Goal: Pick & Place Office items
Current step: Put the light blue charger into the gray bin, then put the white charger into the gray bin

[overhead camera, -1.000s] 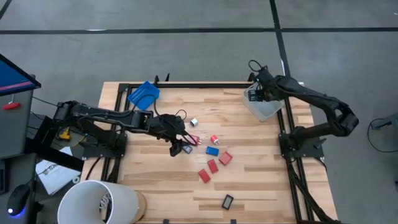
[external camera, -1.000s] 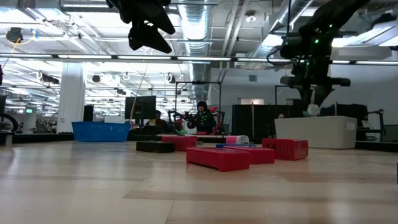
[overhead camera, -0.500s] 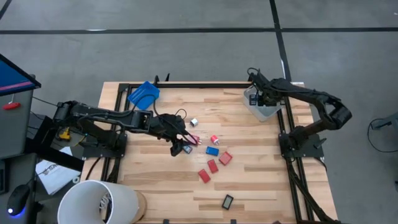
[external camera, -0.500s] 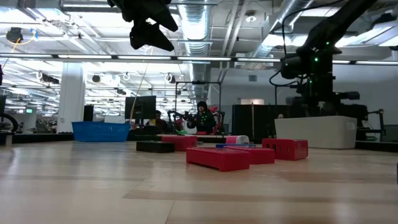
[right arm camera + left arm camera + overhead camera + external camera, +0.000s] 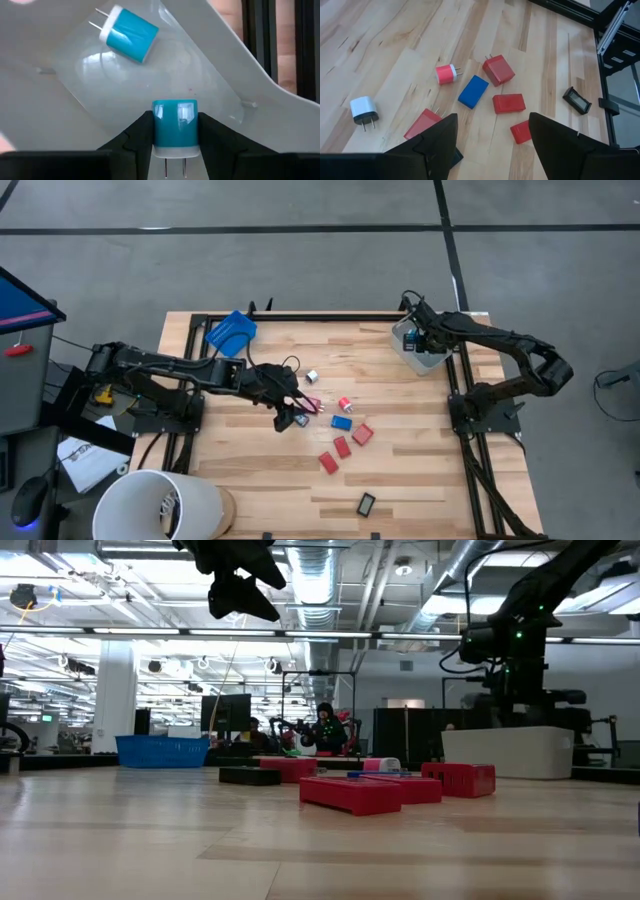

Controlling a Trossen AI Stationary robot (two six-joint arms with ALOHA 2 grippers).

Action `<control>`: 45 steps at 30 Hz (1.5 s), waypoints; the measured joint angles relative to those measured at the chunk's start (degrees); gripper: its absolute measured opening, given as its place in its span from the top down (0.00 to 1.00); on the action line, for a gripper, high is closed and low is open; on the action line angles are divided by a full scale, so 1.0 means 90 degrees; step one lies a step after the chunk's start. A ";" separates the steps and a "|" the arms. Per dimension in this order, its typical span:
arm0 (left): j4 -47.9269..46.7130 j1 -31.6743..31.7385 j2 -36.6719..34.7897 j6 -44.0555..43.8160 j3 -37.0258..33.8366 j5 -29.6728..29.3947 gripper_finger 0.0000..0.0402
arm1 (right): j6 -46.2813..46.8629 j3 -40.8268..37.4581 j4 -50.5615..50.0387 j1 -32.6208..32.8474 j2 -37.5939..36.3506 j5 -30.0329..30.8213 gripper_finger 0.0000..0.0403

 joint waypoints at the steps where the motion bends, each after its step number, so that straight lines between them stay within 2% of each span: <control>1: 0.0000 -0.0014 0.0000 -0.0009 0.0000 0.0000 0.40 | 0.0000 0.0000 0.0032 0.0000 0.0000 0.0002 0.67; 10: -0.0002 -0.0189 0.0002 -0.0118 0.0000 -0.0031 0.40 | -0.0013 -0.0002 0.0278 0.0015 -0.0057 0.0014 0.65; 16: -0.0005 -0.0239 0.0000 -0.0121 0.0000 -0.0177 0.40 | -0.0132 -0.0002 0.0646 0.0228 -0.0532 0.0308 0.57; 21: -0.0002 -0.0237 0.0002 -0.0111 0.0000 -0.0206 0.40 | -0.0176 -0.0002 0.0503 0.0238 -0.0866 0.0509 0.51; 26: -0.0021 -0.0234 0.0000 -0.0085 0.0000 -0.0281 0.40 | -0.0189 -0.0002 0.0289 0.0406 -0.1136 0.0523 0.50; 35: -0.0312 -0.0234 0.0001 -0.0073 0.0000 -0.0369 0.40 | -0.0021 -0.0002 0.0321 0.2034 -0.2211 0.0527 0.52; 40: -0.0816 -0.0232 0.0000 -0.0064 0.0000 -0.0845 0.40 | 0.0370 -0.0002 0.0396 0.3110 -0.2826 0.0527 0.55; 45: -0.0852 -0.0162 0.0002 -0.0121 0.0000 -0.1175 0.40 | 0.0489 -0.0002 0.0833 0.4205 -0.3140 0.0527 0.57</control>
